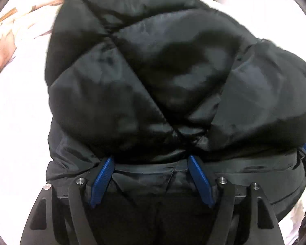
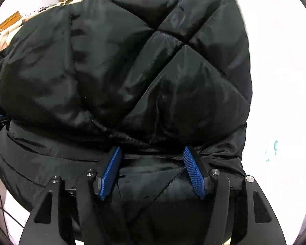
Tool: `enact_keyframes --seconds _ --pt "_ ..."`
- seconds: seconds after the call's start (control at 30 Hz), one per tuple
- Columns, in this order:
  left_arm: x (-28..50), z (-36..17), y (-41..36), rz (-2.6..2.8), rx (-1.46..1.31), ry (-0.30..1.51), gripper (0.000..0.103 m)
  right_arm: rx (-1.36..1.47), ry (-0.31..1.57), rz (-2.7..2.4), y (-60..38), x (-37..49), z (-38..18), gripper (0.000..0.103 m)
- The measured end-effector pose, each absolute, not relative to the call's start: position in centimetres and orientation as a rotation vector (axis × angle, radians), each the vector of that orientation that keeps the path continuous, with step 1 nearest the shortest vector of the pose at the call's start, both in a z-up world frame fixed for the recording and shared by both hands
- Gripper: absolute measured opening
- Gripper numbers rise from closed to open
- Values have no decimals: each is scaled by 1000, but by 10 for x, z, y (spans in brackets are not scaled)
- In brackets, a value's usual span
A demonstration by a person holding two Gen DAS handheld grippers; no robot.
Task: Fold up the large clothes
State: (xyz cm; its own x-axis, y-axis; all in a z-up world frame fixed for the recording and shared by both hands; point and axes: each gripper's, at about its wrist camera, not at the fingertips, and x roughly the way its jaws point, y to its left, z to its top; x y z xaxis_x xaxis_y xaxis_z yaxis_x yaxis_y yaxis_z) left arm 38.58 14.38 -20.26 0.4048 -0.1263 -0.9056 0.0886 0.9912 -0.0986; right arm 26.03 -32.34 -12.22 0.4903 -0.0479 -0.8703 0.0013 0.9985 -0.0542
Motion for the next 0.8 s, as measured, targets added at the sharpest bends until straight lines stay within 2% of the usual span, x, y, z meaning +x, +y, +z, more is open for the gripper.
enact_keyframes --seconds 0.17,0.27,0.33,0.4,0.5,0.8 --pt "371 -166 160 -236 -31 1108 74 -13 1018 19 -333 253 -84 63" --pt "366 -144 179 -222 1 1074 77 36 978 48 -348 243 -62 64" --pt "365 -135 198 -227 -25 1066 77 40 953 37 -360 234 -50 71" --pt "365 -129 217 -204 -41 1058 78 48 935 34 -374 228 -41 73" --pt "368 -133 238 -185 -77 1082 84 70 946 27 -396 225 -40 74" --pt "398 -171 255 -279 -151 1257 85 220 1067 60 -433 225 -67 78"
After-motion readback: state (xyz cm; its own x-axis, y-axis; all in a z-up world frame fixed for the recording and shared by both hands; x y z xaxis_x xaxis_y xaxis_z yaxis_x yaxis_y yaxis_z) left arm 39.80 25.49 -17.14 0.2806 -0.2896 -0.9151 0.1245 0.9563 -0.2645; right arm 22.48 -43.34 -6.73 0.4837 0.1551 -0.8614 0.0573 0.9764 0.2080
